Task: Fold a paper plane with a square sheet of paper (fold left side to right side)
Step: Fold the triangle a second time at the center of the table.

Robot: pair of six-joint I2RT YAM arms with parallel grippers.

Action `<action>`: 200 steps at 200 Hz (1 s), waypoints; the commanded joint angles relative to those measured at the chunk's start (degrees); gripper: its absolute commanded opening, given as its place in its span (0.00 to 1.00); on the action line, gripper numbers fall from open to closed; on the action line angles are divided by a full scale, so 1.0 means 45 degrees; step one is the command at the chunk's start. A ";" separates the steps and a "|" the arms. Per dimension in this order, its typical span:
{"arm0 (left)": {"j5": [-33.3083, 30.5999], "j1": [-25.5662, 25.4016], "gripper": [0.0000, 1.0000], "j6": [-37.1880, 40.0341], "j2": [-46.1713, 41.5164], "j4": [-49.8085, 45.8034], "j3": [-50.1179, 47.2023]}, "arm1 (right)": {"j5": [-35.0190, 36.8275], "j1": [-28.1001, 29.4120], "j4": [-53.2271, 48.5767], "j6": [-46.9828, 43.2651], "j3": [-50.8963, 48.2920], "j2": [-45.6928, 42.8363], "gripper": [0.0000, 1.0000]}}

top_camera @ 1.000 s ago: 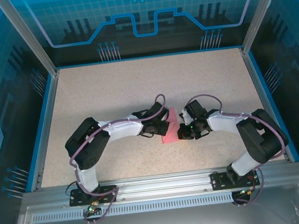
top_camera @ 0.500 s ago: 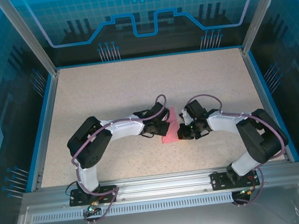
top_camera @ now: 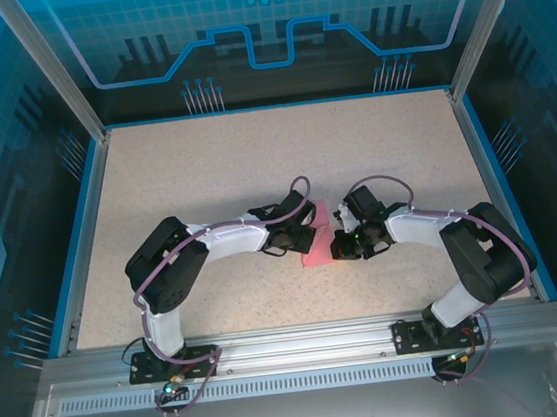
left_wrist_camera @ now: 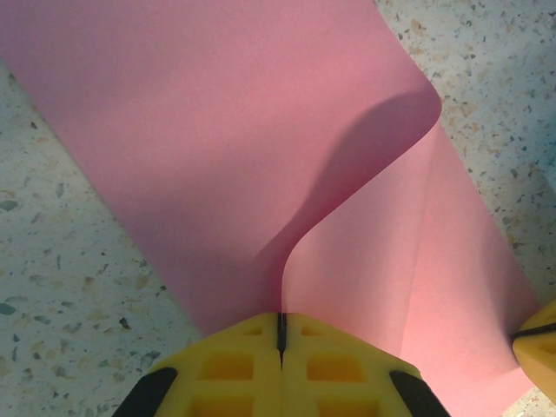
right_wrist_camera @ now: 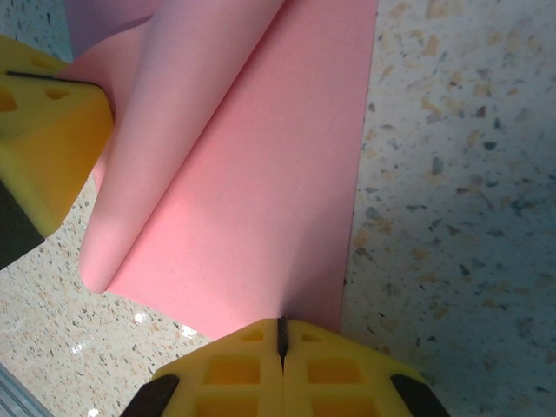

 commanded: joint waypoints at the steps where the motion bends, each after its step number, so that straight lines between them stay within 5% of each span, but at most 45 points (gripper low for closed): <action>1: -0.0184 0.0109 0.00 0.0203 -0.0290 -0.0326 0.0189 | 0.0449 0.0165 -0.0812 -0.0157 -0.0006 0.0292 0.00; 200: -0.0208 0.0114 0.00 0.0182 -0.0119 -0.0379 0.0202 | 0.0349 0.0185 -0.0767 -0.0151 0.0047 0.0516 0.00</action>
